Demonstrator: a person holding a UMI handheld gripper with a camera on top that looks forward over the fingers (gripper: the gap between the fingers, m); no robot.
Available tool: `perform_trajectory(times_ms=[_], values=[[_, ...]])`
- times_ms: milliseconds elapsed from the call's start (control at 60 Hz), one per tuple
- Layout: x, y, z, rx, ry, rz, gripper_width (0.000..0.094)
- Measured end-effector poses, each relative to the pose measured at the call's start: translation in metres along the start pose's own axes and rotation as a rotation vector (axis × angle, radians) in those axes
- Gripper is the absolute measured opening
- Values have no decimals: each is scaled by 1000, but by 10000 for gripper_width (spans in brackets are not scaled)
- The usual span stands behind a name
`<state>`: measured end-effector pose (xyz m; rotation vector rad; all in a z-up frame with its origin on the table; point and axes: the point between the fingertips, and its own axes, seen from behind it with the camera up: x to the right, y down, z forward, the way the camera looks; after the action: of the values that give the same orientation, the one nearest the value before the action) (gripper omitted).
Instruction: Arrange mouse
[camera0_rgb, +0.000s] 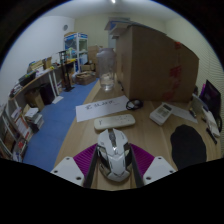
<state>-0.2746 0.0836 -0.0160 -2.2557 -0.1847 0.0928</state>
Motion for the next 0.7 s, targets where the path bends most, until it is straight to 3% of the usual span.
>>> perform_trajectory(times_ms=[167,317,467,583,700], values=[[-2,7,-7,-59,55,34,515],[-7,-9,-28,-71,1,53,427],[24,-105,-87,110,-8,47,420],[99,-182,-128,282,44,58,420],[191,-193,-148,335,113,61,414]])
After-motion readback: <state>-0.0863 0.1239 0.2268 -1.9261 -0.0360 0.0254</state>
